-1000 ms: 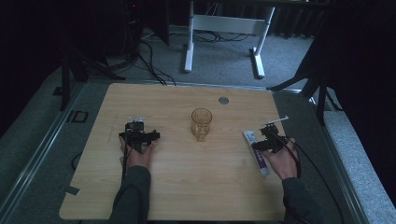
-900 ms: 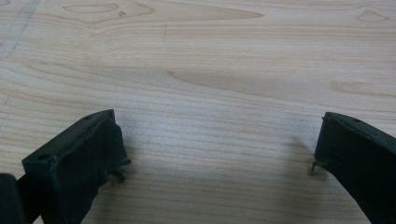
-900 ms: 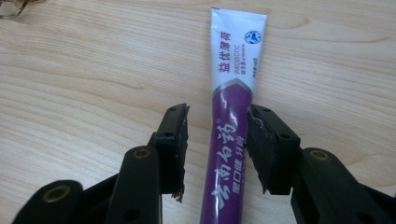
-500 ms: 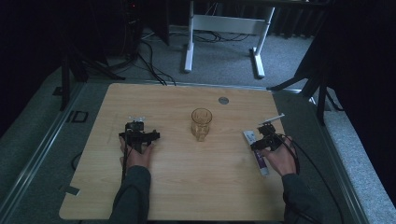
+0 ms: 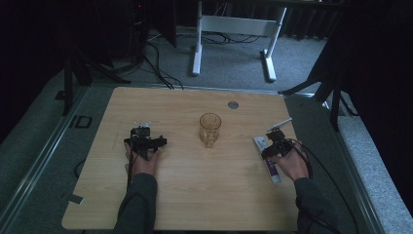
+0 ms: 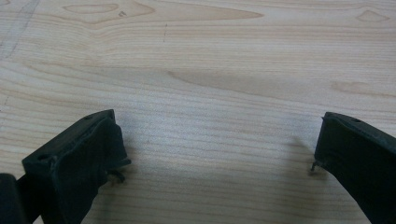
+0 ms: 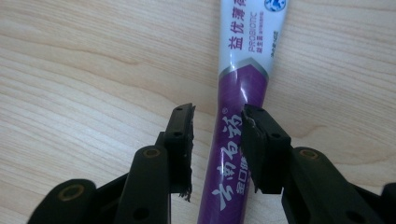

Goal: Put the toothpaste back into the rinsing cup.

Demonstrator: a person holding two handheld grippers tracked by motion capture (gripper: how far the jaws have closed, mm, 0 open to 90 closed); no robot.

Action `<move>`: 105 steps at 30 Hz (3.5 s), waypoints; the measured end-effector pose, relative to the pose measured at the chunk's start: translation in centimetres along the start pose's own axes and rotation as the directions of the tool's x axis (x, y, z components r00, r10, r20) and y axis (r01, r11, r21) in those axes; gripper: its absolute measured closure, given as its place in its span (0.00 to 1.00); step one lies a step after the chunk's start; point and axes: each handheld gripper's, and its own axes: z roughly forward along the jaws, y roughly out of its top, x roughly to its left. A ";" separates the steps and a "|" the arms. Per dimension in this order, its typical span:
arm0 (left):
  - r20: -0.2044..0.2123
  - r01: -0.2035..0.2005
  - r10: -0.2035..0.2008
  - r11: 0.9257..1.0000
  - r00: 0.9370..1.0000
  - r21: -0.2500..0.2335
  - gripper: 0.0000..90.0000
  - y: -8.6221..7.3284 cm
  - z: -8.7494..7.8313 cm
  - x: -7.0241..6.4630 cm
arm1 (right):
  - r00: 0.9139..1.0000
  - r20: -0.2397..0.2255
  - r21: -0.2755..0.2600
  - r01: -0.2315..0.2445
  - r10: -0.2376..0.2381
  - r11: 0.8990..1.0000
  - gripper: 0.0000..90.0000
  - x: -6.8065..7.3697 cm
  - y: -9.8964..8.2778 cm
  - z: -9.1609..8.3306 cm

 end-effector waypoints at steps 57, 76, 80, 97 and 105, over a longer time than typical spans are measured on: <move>0.001 -0.002 0.002 1.000 1.000 0.001 0.00 0.0 0.0 0.0 | 0.998 0.068 0.219 -0.016 0.001 0.976 0.77 -0.4 2.0 2.8; 0.001 -0.002 0.002 1.000 1.000 0.001 0.00 0.0 0.0 0.0 | 0.999 0.042 0.023 0.008 -0.009 1.000 0.79 -0.3 1.6 -1.4; 0.001 -0.002 0.002 1.000 1.000 0.000 0.00 0.0 0.0 0.0 | 1.000 0.022 -0.032 0.014 -0.013 0.999 0.79 -0.4 1.7 -2.6; 0.002 -0.004 0.004 1.000 1.000 0.000 0.00 0.0 0.0 0.0 | 1.000 0.013 -0.198 0.022 -0.020 0.980 0.79 0.0 2.1 -6.2; 0.003 -0.005 0.005 1.000 1.000 -0.001 0.00 0.0 0.0 0.0 | 0.999 0.007 -0.243 0.035 -0.034 0.969 0.79 0.6 2.6 -7.2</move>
